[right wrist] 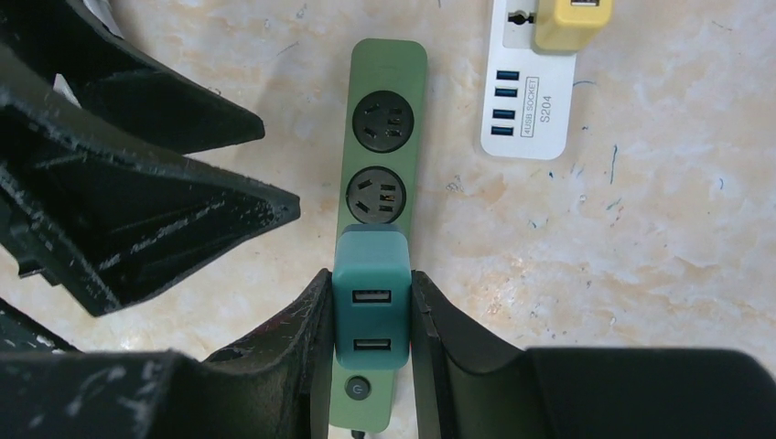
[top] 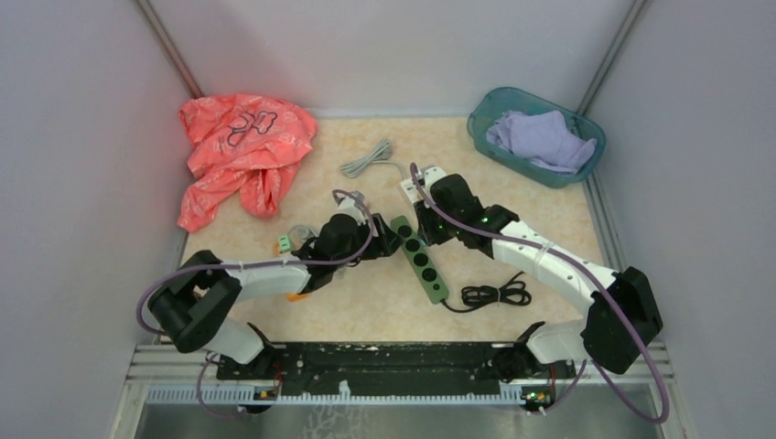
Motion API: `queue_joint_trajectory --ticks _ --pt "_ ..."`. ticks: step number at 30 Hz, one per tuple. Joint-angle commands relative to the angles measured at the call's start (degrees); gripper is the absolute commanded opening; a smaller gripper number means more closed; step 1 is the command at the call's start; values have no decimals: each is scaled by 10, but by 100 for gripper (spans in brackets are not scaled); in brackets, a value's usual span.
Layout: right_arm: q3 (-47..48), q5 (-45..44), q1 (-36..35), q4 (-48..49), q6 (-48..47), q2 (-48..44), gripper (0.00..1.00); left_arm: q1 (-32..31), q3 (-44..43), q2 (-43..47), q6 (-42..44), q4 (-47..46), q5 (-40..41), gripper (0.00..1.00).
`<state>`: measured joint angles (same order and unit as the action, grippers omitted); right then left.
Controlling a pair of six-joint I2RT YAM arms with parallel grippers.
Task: Insert the plug
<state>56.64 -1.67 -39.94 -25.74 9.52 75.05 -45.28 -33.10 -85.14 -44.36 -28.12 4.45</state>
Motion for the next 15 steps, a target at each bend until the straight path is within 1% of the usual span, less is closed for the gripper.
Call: queue_joint_trajectory --ticks 1,10,15 --pt "4 -3 4 47 -7 5 0 28 -19 -26 -65 -11 -44 75" --pt "-4 -11 4 61 -6 17 0 75 -46 -100 -98 -42 -131 58" --pt "-5 -8 3 66 -6 28 0 80 -57 -135 -107 -56 -158 54"
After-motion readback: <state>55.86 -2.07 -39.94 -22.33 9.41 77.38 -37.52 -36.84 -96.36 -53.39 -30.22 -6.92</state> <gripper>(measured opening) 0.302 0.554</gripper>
